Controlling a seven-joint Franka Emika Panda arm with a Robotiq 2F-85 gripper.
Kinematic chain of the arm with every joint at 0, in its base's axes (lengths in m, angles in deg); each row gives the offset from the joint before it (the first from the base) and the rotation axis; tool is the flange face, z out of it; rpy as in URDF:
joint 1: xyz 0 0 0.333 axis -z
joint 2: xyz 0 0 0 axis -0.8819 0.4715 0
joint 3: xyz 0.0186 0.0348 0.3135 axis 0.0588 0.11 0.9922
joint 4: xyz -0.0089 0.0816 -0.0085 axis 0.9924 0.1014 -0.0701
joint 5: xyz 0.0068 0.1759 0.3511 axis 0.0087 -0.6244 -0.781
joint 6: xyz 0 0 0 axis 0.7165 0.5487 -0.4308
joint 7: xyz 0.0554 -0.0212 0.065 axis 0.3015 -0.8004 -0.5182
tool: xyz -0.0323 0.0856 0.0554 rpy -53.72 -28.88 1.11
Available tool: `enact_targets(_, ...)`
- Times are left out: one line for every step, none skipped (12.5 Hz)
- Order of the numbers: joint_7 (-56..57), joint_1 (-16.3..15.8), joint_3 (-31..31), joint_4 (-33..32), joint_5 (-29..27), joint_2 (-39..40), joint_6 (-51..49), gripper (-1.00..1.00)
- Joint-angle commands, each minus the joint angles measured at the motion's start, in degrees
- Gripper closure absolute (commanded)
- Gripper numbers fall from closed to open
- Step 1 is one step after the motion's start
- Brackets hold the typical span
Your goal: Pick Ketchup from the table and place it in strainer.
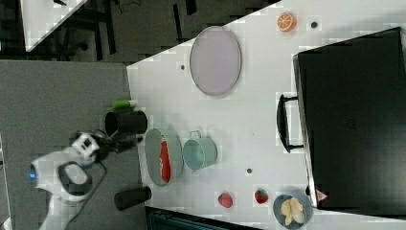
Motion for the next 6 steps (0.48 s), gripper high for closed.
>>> enact_targets(-2.6,6.5,-6.9,5.0,-1.7,-5.3,-8.6,-1.00)
enact_targets(-2.1,7.5,-9.6,6.8,-1.7,-6.8,-13.1,-1.00)
enact_targets(-1.2,8.1,-12.3,8.8,-1.7,-8.0,-18.1,-1.00)
enact_targets(-0.2,8.3,-15.0,10.9,-1.7,-8.9,-23.4,-1.00)
enact_targets(1.0,8.3,-17.7,13.0,-1.9,-9.6,-28.2,-1.00)
enact_targets(2.6,8.3,-20.2,15.2,-2.3,-10.0,-32.4,-1.00)
